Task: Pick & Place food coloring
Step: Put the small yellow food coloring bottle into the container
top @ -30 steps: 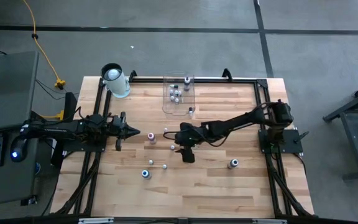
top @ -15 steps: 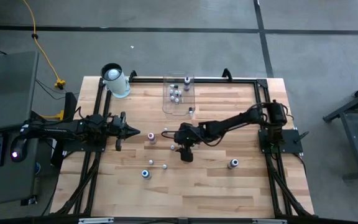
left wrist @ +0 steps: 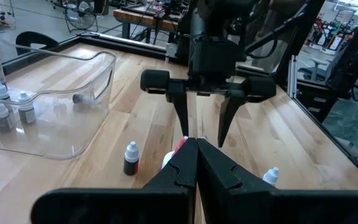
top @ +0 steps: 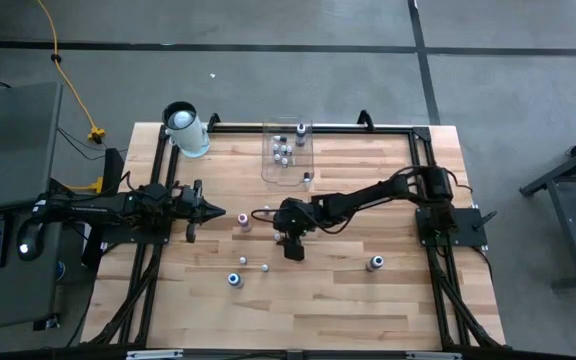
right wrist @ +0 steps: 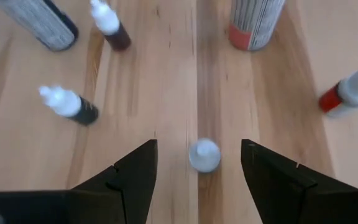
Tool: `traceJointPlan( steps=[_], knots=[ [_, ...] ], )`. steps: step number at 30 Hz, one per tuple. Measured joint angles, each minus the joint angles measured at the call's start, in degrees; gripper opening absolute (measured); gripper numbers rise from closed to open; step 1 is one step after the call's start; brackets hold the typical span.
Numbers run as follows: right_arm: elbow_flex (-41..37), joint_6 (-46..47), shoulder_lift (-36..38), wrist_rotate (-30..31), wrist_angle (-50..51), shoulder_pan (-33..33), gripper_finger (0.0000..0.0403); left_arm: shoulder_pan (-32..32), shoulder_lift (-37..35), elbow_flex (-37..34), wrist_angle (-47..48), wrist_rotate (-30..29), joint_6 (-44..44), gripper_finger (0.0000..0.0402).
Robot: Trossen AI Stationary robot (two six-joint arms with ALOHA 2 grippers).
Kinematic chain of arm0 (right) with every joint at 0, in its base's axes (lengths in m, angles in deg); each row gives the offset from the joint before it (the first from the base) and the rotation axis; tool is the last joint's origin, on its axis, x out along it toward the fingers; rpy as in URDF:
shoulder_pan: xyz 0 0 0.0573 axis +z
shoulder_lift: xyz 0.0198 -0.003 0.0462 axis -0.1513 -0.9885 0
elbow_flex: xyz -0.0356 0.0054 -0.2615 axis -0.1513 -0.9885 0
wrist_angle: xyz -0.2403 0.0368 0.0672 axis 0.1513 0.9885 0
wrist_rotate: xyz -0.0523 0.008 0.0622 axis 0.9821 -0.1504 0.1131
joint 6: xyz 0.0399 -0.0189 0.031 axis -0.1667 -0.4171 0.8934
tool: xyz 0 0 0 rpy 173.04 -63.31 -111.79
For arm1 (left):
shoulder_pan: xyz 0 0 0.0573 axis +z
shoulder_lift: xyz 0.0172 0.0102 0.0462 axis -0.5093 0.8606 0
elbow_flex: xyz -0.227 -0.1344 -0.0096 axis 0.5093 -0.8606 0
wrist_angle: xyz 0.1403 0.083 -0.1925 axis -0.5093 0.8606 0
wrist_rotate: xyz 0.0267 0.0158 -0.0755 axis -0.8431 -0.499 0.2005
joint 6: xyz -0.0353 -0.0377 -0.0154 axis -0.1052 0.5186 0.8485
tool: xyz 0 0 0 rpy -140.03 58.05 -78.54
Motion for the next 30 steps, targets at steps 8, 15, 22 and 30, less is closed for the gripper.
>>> traceJointPlan(
  steps=[8,15,22,30],
  knots=[
    [-0.1,0.3,0.0,1.0,1.0,-0.1,0.0220,0.0,0.0,0.0,0.0,0.0,0.0,0.0001],
    [-0.1,1.4,0.0,1.1,1.3,-0.1,0.0210,0.0,0.0,0.0,0.0,0.0,0.0,0.0001],
    [-0.1,1.4,0.0,1.1,1.1,-0.1,0.0157,0.0,0.0,0.0,0.0,0.0,0.0,0.0001],
    [-0.1,1.4,0.0,1.0,1.1,-0.1,0.0106,0.0,0.0,0.0,0.0,-0.1,0.0,0.0001]
  ],
)
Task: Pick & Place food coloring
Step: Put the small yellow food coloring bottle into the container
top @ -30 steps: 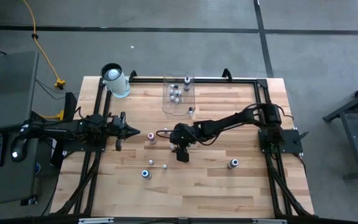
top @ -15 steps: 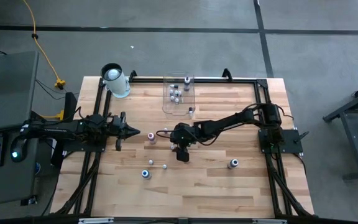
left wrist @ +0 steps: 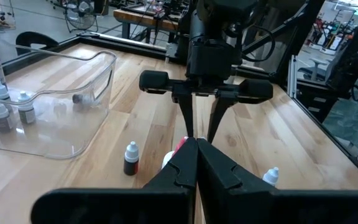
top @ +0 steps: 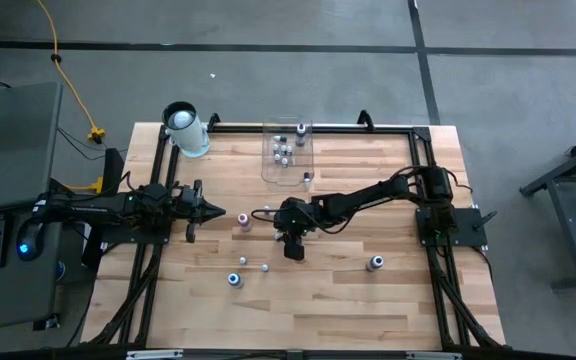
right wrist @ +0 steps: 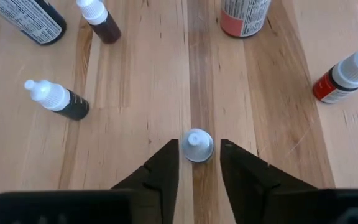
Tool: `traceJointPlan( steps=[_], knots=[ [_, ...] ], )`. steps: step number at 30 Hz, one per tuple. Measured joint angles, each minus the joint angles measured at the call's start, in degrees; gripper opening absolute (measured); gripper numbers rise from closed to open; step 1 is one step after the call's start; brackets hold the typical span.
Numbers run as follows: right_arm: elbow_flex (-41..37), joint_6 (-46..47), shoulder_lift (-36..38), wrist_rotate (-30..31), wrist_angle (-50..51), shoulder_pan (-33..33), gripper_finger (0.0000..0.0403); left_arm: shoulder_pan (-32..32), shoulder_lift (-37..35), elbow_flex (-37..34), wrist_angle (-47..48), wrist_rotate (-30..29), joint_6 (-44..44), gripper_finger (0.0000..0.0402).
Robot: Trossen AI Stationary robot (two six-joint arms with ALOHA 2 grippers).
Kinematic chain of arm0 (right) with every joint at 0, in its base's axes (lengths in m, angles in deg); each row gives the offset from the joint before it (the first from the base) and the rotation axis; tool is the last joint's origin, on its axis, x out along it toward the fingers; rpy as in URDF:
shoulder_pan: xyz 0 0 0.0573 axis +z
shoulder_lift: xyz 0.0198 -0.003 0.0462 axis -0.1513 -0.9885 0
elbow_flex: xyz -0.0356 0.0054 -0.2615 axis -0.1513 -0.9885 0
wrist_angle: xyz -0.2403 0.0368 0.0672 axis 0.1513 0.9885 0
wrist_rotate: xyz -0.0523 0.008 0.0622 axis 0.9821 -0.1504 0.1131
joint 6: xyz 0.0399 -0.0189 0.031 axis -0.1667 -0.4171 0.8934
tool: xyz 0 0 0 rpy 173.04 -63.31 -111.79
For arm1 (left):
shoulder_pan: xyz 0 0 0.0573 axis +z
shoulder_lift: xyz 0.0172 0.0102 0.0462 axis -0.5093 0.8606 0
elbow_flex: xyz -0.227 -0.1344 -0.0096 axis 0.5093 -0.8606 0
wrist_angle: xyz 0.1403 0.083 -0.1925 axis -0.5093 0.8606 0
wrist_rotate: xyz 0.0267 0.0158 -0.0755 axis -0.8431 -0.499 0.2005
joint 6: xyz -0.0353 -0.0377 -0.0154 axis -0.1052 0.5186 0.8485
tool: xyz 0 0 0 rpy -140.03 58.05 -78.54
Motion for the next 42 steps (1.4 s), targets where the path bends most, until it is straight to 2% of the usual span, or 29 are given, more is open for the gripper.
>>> traceJointPlan(
  steps=[18,26,31,35,42],
  knots=[
    [0.0,0.0,0.1,-2.2,-0.3,0.1,0.0041,0.0,0.0,0.0,0.0,0.0,0.0,0.0001],
    [0.0,0.0,0.1,-1.9,-1.1,0.2,0.0032,0.0,0.0,0.0,0.0,0.0,0.0,0.0001],
    [0.0,0.0,0.1,-2.1,-2.3,0.2,0.0001,0.0,0.0,0.0,0.0,0.0,0.0,0.0001],
    [0.0,0.0,0.1,-1.7,-2.0,0.2,0.0011,0.0,0.0,0.0,0.0,0.0,0.0,0.0001],
    [0.0,0.0,0.1,-1.9,-2.4,0.3,0.0001,0.0,0.0,0.0,0.0,0.0,0.0,0.0001]
  ],
)
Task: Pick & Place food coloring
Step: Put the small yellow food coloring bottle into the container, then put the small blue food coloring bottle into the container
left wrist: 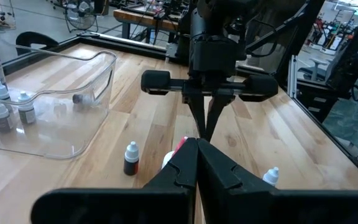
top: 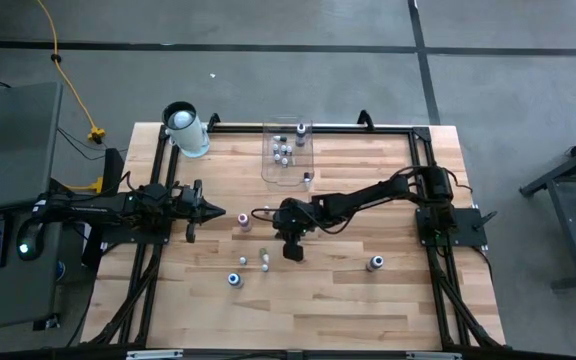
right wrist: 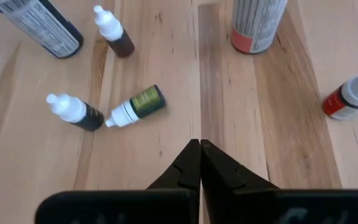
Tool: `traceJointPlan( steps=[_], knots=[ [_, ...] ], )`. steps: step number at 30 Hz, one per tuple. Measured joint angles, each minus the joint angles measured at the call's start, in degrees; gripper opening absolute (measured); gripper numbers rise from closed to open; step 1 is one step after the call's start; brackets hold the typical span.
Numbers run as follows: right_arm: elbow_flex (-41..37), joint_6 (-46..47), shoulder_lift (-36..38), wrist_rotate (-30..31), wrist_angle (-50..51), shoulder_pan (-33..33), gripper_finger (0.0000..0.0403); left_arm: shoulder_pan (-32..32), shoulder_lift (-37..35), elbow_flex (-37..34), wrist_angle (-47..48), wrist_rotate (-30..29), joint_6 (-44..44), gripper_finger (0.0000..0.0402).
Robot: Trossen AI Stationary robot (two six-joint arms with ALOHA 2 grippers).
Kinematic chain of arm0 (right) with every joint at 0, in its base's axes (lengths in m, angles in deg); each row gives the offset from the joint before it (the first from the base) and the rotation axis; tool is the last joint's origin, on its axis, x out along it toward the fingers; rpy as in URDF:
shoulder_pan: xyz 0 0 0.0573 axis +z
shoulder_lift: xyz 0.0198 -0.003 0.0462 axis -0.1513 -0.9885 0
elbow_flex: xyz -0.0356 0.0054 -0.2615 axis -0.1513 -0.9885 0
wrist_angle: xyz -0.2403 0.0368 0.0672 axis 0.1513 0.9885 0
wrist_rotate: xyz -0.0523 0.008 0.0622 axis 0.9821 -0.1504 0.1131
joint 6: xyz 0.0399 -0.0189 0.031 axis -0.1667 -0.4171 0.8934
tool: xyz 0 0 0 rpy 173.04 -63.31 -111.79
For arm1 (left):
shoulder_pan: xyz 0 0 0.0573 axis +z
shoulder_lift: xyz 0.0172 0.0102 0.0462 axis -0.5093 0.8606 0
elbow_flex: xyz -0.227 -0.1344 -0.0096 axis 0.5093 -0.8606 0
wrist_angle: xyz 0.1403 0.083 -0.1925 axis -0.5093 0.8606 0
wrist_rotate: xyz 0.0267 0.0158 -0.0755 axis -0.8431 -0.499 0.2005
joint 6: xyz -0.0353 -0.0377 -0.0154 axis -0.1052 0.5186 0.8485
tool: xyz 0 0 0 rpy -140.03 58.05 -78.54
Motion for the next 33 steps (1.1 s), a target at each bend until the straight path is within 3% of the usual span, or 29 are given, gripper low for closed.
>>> traceJointPlan(
  steps=[4,11,17,22,33],
  knots=[
    [3.1,-4.8,0.2,-0.6,3.1,1.1,0.0010,0.0,0.0,0.0,0.0,0.0,0.0,0.0001],
    [16.7,-15.0,0.0,0.0,23.0,2.2,0.0059,0.0,0.0,0.0,0.0,0.0,0.0,0.0001],
    [23.6,-10.7,0.0,-0.3,32.9,3.1,0.0104,0.0,0.0,0.0,0.0,0.1,0.0,0.0001],
    [25.3,-3.1,-0.1,-1.5,34.7,3.6,0.0131,0.0,0.0,0.0,0.0,0.1,0.0,0.0001],
    [25.6,-8.8,-4.2,-6.3,24.8,6.0,0.0170,0.0,0.0,0.0,0.0,0.1,0.0,0.0001]
  ],
)
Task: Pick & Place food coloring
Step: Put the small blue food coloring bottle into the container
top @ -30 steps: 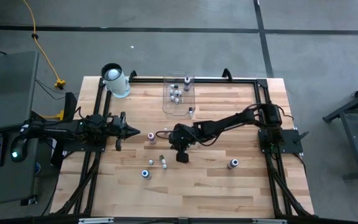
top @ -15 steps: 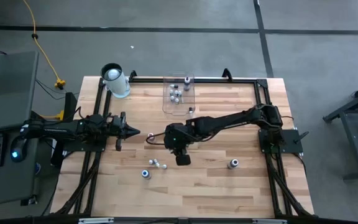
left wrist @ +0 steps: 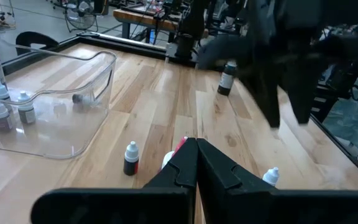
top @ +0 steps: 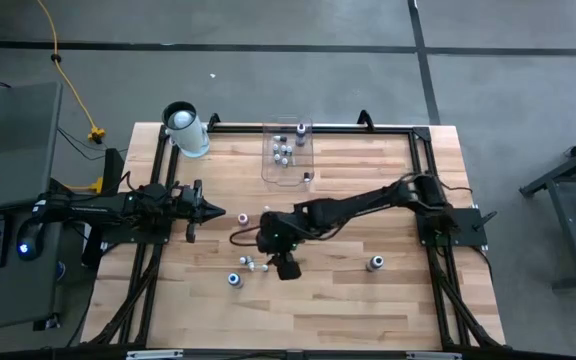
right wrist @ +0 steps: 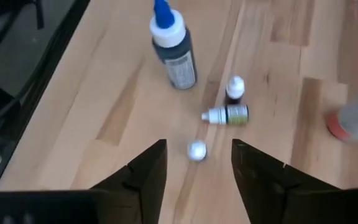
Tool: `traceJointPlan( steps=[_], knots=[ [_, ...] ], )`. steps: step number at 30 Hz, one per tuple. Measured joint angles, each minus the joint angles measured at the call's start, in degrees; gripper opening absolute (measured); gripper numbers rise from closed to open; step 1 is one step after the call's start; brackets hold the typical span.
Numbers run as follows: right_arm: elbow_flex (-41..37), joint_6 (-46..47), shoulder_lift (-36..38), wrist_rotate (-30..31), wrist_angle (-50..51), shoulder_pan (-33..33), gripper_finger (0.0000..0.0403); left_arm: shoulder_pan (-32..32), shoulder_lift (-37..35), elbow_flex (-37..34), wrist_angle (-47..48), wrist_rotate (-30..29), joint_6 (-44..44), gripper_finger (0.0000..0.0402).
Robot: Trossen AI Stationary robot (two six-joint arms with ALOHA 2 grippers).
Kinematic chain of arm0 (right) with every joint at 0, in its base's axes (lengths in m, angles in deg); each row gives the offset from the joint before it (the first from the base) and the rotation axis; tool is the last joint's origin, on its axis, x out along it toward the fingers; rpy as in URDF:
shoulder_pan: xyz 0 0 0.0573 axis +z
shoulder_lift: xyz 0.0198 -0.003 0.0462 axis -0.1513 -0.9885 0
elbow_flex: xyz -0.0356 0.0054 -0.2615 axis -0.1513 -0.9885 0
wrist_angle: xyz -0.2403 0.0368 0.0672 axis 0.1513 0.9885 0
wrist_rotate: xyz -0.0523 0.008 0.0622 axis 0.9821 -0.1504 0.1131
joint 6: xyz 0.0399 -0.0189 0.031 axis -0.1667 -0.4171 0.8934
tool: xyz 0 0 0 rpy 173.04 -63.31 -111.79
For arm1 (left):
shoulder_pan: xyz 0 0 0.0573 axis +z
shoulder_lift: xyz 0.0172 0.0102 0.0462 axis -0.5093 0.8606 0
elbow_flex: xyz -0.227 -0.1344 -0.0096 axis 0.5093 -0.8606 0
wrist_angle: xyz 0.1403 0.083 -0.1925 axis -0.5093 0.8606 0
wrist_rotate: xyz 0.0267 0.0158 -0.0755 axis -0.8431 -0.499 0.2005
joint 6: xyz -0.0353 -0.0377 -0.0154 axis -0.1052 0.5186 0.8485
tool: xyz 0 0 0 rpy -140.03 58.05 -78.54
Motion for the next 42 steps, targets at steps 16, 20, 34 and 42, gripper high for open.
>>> traceJointPlan(
  steps=[16,20,34,42],
  knots=[
    [-0.3,3.0,-6.2,1.1,-3.7,1.4,0.0194,0.0,0.0,0.0,0.1,-0.1,0.0,0.0001],
    [-0.3,2.6,-7.5,1.1,-4.3,1.9,0.0195,0.0,0.0,0.0,0.1,0.0,0.0,0.0001],
    [-0.3,2.4,-8.7,5.2,-5.1,2.0,0.0195,0.0,0.0,0.0,0.0,-0.1,0.0,0.0001],
    [-0.3,2.2,-9.9,4.4,-6.6,2.2,0.0195,0.0,0.0,0.0,0.0,-0.1,0.0,0.0001]
  ],
)
